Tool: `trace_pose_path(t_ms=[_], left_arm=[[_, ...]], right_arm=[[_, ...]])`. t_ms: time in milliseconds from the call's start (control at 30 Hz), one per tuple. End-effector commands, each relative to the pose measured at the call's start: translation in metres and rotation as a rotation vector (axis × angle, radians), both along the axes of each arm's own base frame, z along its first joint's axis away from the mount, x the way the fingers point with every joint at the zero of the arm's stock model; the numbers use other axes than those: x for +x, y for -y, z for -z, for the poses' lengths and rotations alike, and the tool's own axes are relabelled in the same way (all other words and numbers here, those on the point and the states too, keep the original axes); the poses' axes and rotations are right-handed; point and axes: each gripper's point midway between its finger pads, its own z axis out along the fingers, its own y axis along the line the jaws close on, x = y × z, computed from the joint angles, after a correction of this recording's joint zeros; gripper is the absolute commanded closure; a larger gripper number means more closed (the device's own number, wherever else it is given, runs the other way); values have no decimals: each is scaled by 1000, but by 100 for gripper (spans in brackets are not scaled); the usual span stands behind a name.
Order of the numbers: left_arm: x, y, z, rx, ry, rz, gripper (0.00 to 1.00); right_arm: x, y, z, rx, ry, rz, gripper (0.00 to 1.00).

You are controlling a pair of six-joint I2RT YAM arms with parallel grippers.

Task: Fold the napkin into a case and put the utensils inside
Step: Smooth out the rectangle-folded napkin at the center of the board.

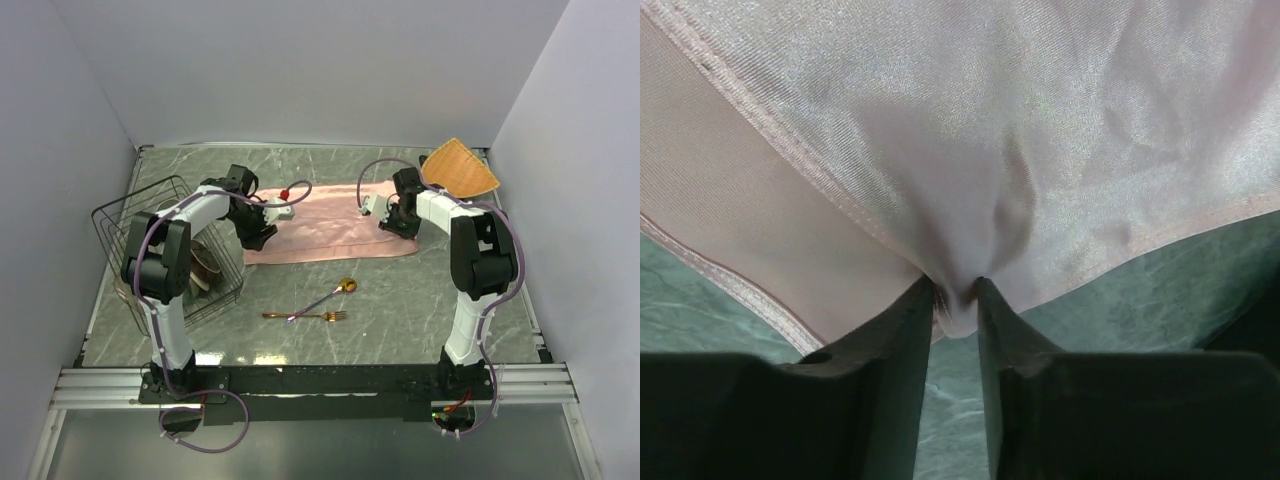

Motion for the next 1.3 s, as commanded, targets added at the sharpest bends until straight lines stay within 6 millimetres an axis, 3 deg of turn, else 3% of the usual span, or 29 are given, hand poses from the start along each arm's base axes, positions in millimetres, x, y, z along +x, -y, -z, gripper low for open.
trace_pose_path(t_ms=[0, 133, 467, 700, 867, 1000, 1267], left_arm=[[1, 7, -15, -12, 72, 56, 44], [-10, 9, -7, 15, 79, 99, 45], [-11, 12, -4, 53, 103, 132, 46], [-11, 3, 4, 110, 95, 133, 70], [-12, 2, 0, 112, 108, 135, 80], [-15, 4, -8, 98, 107, 147, 97], [-31, 9, -23, 56, 71, 171, 99]], right_arm=[[9, 1, -32, 26, 75, 1, 81], [8, -4, -38, 52, 70, -3, 100], [6, -9, -41, 79, 61, -6, 100], [3, -9, -44, 86, 54, -12, 100], [3, -11, -46, 95, 51, -16, 100], [0, -10, -47, 98, 45, -18, 100], [-13, -10, -49, 109, 24, -36, 100]])
